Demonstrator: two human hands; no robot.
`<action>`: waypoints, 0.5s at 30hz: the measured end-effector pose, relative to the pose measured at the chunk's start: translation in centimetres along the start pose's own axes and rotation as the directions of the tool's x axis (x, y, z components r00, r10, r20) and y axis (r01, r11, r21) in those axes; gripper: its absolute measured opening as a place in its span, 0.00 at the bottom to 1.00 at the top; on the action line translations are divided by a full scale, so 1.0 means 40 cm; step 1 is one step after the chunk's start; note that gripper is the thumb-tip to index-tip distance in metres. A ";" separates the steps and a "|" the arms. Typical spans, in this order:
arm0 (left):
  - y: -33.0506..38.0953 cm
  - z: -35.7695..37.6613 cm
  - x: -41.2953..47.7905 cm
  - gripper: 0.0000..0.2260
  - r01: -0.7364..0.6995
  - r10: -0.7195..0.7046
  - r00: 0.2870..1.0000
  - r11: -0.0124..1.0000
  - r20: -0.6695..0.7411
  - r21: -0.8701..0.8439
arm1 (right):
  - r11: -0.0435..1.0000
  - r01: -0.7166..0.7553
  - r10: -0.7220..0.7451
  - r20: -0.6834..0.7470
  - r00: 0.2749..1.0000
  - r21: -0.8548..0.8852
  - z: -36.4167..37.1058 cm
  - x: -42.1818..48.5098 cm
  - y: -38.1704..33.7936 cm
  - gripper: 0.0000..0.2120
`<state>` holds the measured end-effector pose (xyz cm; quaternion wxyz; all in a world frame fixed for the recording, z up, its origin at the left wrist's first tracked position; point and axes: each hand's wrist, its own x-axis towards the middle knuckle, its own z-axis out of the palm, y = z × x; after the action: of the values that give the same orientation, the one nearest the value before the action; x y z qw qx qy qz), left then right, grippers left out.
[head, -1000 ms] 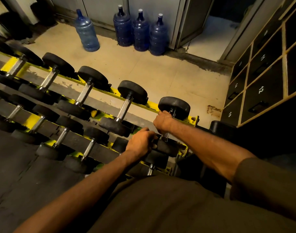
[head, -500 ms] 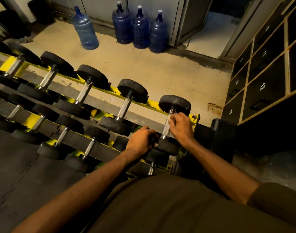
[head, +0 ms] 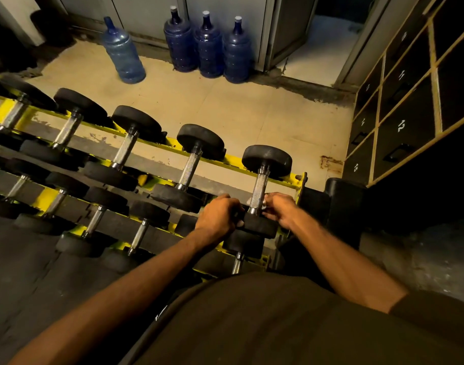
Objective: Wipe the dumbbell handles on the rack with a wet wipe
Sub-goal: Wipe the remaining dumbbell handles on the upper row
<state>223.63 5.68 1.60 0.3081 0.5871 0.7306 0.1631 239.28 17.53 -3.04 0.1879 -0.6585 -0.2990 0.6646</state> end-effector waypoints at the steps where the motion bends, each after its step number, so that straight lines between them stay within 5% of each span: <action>1: -0.001 0.001 0.001 0.15 -0.001 0.001 1.000 1.000 -0.002 0.001 | 0.999 0.039 -0.040 -0.042 0.998 -0.030 -0.002 -0.011 0.008 0.05; 4: -0.004 0.002 0.002 0.15 -0.003 0.003 1.000 1.000 -0.012 0.002 | 0.891 0.343 -0.390 -0.114 0.914 -0.299 -0.006 -0.035 0.044 0.05; 6: -0.003 0.002 0.002 0.15 0.004 -0.004 1.000 1.000 -0.018 0.003 | 0.626 0.568 -0.648 0.050 0.760 -0.534 -0.007 -0.047 0.060 0.07; 8: -0.002 0.003 0.002 0.15 0.002 -0.002 1.000 1.000 -0.021 0.008 | 0.359 0.701 -0.745 0.264 0.613 -0.616 0.001 -0.043 0.049 0.09; 10: -0.001 0.002 0.001 0.15 0.000 0.000 1.000 1.000 -0.020 0.015 | 0.190 0.723 -0.697 0.427 0.576 -0.664 0.016 -0.043 0.016 0.10; 13: -0.004 0.002 0.003 0.16 0.016 -0.016 1.000 1.000 -0.013 0.005 | -0.063 0.672 -0.513 0.601 0.613 -0.738 0.032 -0.048 -0.033 0.12; 15: 0.000 0.002 0.003 0.15 0.024 -0.024 1.000 1.000 -0.013 -0.006 | -0.104 0.658 -0.330 0.650 0.684 -0.746 0.042 -0.063 -0.077 0.14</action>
<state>223.66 5.79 1.53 0.3070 0.5762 0.7392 0.1652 237.35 17.97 0.78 -0.0867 -0.3556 -0.8939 0.2587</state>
